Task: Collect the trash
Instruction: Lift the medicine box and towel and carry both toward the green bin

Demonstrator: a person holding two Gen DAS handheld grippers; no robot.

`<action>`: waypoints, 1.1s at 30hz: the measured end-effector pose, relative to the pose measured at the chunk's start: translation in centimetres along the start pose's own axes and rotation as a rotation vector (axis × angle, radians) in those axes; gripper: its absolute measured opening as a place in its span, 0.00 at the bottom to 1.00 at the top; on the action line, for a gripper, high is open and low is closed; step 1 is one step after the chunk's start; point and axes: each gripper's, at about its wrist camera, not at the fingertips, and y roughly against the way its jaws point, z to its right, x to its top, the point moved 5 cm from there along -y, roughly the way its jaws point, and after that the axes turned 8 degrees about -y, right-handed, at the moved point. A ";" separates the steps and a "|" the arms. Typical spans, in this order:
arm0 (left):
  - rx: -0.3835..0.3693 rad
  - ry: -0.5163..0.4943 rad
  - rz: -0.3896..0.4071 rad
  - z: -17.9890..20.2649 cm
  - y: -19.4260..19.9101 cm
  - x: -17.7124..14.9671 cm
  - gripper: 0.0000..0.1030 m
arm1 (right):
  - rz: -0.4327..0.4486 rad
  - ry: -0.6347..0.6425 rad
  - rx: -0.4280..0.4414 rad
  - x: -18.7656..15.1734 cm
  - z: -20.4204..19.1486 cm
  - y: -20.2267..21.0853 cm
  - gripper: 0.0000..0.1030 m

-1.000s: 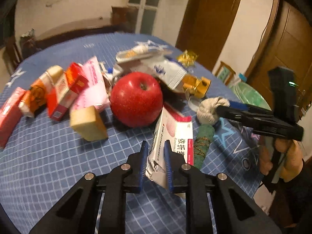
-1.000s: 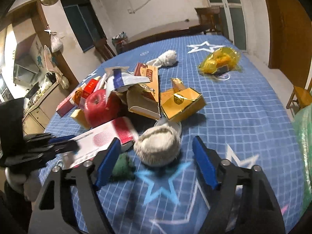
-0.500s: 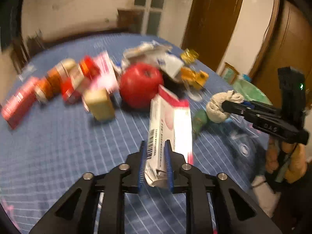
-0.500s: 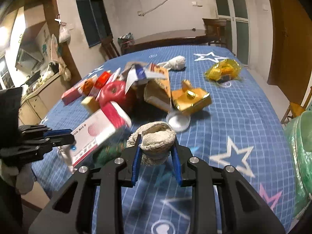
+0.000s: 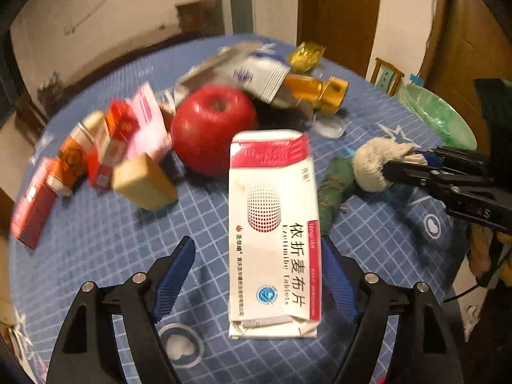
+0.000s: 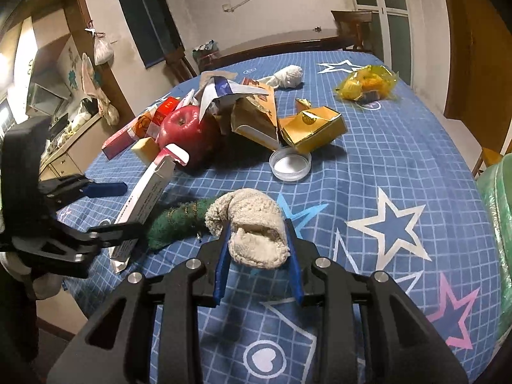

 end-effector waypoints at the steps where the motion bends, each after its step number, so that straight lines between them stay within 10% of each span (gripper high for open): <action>1: -0.025 0.015 -0.011 0.0 -0.5 0.0 0.68 | 0.001 -0.001 0.002 0.0 0.0 -0.1 0.29; 9: -0.028 0.111 0.058 -0.2 0.5 -1.2 0.49 | 0.055 0.036 -0.015 0.1 -0.8 0.8 0.25; 23: 0.429 0.282 0.473 -0.5 13.3 -0.3 0.50 | 0.428 0.209 -0.136 4.3 -8.0 9.3 0.25; 33: 0.448 0.309 0.580 1.4 16.7 2.0 0.50 | 0.478 0.227 -0.156 5.9 -8.7 10.2 0.25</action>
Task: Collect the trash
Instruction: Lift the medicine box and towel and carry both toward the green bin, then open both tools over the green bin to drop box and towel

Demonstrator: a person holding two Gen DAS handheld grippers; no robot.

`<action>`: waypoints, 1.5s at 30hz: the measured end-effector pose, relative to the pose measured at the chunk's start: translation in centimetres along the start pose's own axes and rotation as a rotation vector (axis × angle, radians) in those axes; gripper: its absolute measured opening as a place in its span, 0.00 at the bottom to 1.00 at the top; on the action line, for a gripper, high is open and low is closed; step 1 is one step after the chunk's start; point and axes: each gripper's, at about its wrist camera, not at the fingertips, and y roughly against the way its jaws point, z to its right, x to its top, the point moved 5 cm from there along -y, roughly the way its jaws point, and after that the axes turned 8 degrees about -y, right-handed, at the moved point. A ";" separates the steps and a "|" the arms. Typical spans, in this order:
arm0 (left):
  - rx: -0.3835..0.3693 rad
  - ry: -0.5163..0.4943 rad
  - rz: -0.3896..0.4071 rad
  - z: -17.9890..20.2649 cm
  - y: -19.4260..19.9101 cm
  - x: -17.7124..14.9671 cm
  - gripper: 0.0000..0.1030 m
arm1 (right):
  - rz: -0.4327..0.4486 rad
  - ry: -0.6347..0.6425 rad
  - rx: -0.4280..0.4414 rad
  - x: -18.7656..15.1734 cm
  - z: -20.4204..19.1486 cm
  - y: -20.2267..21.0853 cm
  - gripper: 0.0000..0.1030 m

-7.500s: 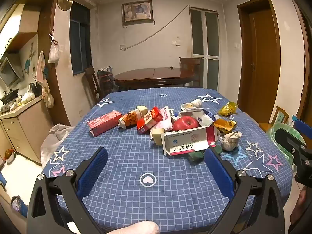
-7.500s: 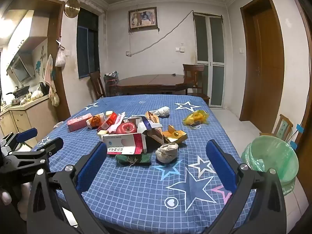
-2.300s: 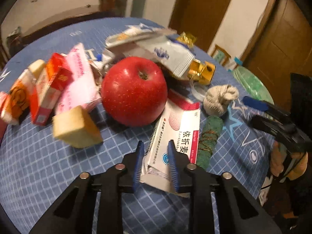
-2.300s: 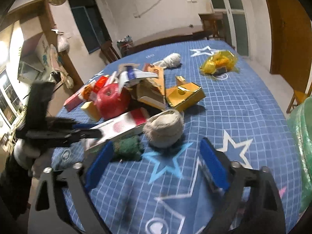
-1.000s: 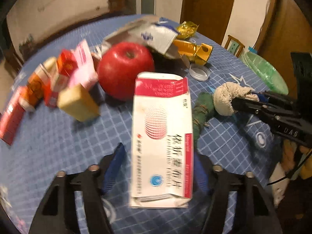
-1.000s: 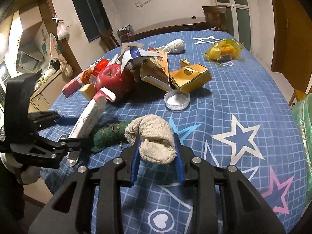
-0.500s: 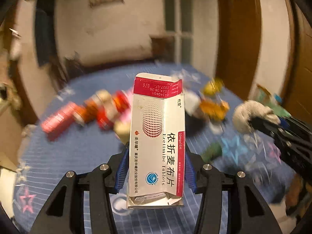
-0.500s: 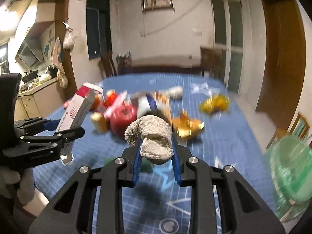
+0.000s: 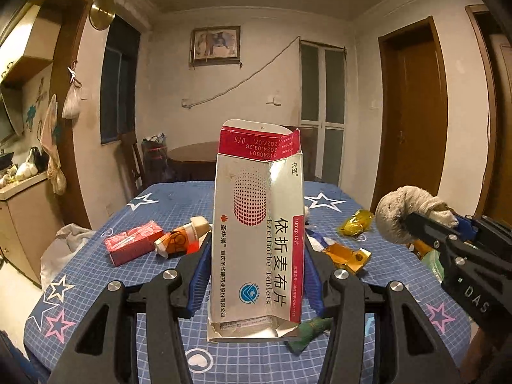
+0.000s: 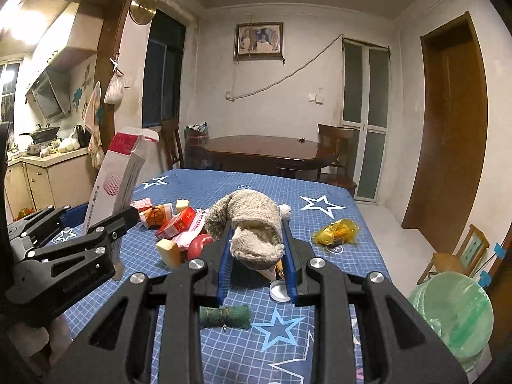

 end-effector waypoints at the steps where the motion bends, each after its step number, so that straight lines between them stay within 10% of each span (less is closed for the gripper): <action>1: -0.005 -0.002 0.000 0.2 0.1 0.3 0.50 | 0.000 -0.004 -0.002 0.2 0.2 0.0 0.25; 16: -0.292 -0.091 -0.057 13.2 -3.8 5.7 0.51 | -0.025 -0.091 -0.233 2.8 13.8 3.7 0.25; 32: -0.796 -0.238 -0.395 38.9 -11.8 4.9 0.51 | -0.328 -0.293 -0.447 -1.2 33.4 3.8 0.25; 45: -0.824 -0.303 -0.601 48.7 -18.2 -1.3 0.51 | -0.545 -0.410 -0.463 -9.4 39.9 -0.1 0.25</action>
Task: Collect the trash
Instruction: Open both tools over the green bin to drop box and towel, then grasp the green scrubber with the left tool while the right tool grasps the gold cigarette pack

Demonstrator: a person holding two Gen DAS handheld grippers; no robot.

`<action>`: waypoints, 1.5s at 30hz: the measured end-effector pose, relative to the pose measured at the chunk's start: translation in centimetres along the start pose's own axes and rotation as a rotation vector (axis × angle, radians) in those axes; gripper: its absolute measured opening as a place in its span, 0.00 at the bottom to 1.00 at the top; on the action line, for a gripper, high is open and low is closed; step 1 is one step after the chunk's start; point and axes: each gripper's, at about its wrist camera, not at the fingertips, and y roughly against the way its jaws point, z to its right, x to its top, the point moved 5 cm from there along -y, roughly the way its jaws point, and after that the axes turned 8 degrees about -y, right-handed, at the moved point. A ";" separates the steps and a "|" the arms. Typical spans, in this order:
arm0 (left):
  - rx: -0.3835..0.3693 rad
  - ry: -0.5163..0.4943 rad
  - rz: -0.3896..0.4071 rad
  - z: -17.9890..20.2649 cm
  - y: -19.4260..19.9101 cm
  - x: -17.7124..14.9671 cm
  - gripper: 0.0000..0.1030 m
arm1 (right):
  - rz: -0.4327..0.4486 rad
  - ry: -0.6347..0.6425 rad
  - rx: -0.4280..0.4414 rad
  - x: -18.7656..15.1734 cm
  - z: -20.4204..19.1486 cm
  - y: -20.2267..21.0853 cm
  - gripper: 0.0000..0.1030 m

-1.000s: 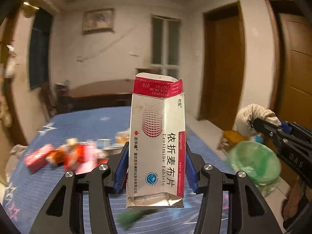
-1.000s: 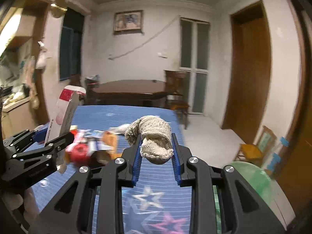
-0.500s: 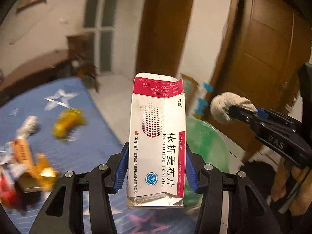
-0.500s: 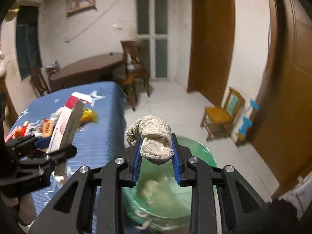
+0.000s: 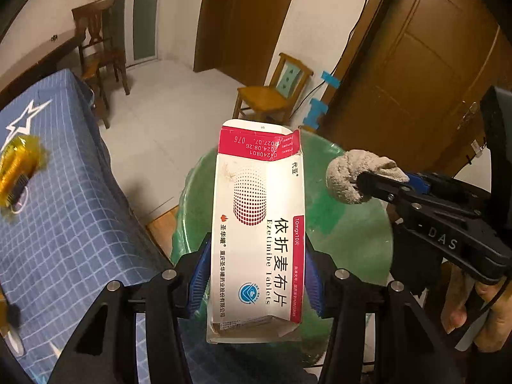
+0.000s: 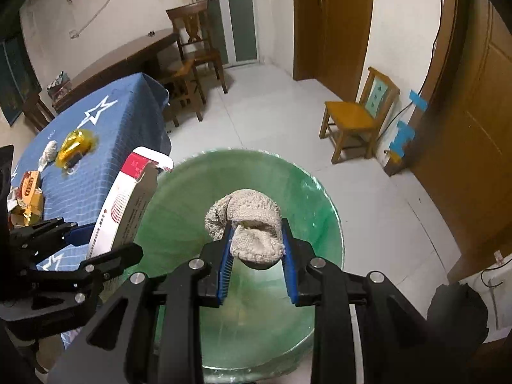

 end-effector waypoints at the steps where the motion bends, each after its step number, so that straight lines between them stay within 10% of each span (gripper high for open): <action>1: 0.001 0.004 -0.002 0.5 -0.3 -0.1 0.51 | -0.003 -0.003 0.001 -0.1 0.2 0.0 0.25; 24: 0.014 -0.002 0.096 -1.5 5.2 -0.9 0.70 | 0.091 -0.064 0.076 0.0 2.0 3.7 0.50; 33: 0.097 -0.090 0.123 -8.8 16.4 -13.0 0.75 | 0.254 0.025 0.289 -6.3 -4.5 10.7 0.76; 45: 0.269 0.014 0.037 -20.6 22.7 -25.8 0.75 | 0.135 0.165 0.472 -11.4 -16.1 8.6 0.76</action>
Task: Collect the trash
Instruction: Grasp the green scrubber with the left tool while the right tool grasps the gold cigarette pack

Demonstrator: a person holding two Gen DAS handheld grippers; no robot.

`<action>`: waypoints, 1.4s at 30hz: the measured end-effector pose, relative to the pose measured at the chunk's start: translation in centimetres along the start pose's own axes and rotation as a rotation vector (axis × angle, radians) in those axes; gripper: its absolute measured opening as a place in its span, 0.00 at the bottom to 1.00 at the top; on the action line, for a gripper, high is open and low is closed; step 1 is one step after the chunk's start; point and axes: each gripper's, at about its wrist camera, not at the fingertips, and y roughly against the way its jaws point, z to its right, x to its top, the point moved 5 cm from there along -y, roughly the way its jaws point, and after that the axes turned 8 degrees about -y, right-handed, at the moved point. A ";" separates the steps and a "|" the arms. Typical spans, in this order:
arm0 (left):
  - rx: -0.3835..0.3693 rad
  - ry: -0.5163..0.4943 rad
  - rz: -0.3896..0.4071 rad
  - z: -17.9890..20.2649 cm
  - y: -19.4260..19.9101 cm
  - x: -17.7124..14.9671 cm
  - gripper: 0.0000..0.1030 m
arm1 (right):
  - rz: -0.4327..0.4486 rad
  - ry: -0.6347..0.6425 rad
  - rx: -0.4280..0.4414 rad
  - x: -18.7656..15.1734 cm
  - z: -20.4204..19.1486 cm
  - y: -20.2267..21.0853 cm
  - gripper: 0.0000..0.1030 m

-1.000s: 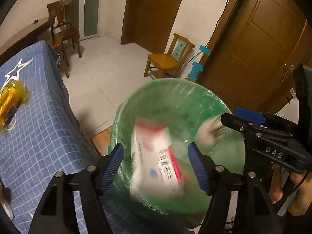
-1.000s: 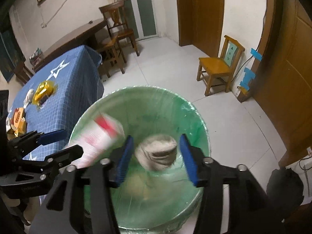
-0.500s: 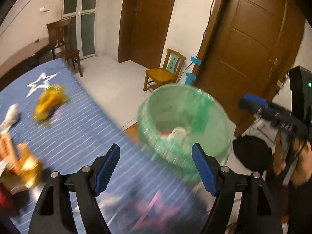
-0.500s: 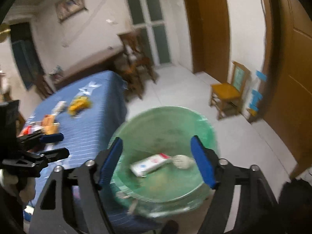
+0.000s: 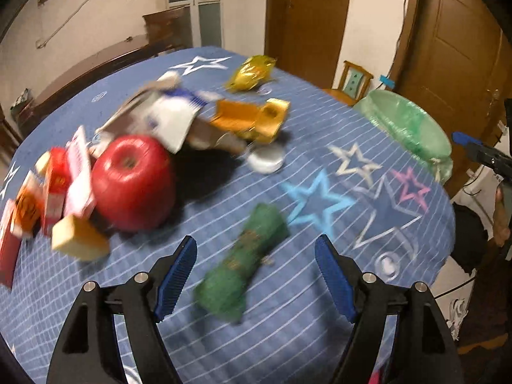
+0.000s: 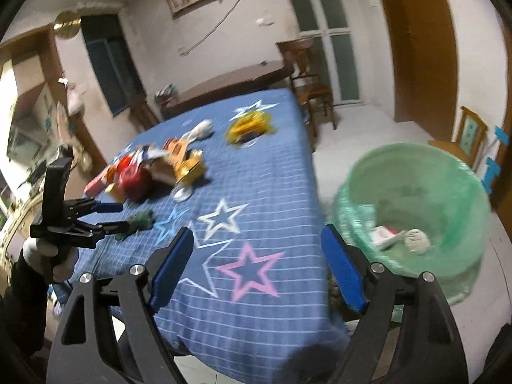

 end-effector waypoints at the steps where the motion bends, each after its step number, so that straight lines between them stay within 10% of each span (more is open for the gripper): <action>1: -0.002 0.002 -0.003 -0.2 0.0 -0.4 0.75 | -0.007 0.006 0.008 -0.3 -0.6 -0.2 0.76; 7: -0.019 -0.009 -0.021 -0.2 -1.7 -0.1 0.74 | -0.062 0.068 0.049 -0.2 -4.1 -2.9 0.76; 16: 0.029 -0.034 -0.027 0.4 -3.3 -0.2 0.40 | -0.171 0.187 0.098 5.4 -8.5 -9.4 0.76; 30: 0.014 -0.005 -0.015 0.0 -3.0 -0.1 0.26 | -0.520 0.079 0.121 8.3 -9.2 -23.9 0.44; 36: 0.022 0.000 -0.004 -0.3 -3.3 0.3 0.21 | -0.516 0.105 0.126 7.5 -10.0 -24.1 0.21; 42: 0.059 0.034 0.047 -0.3 -2.5 0.0 0.16 | -0.305 0.168 0.030 8.3 -10.7 -20.6 0.20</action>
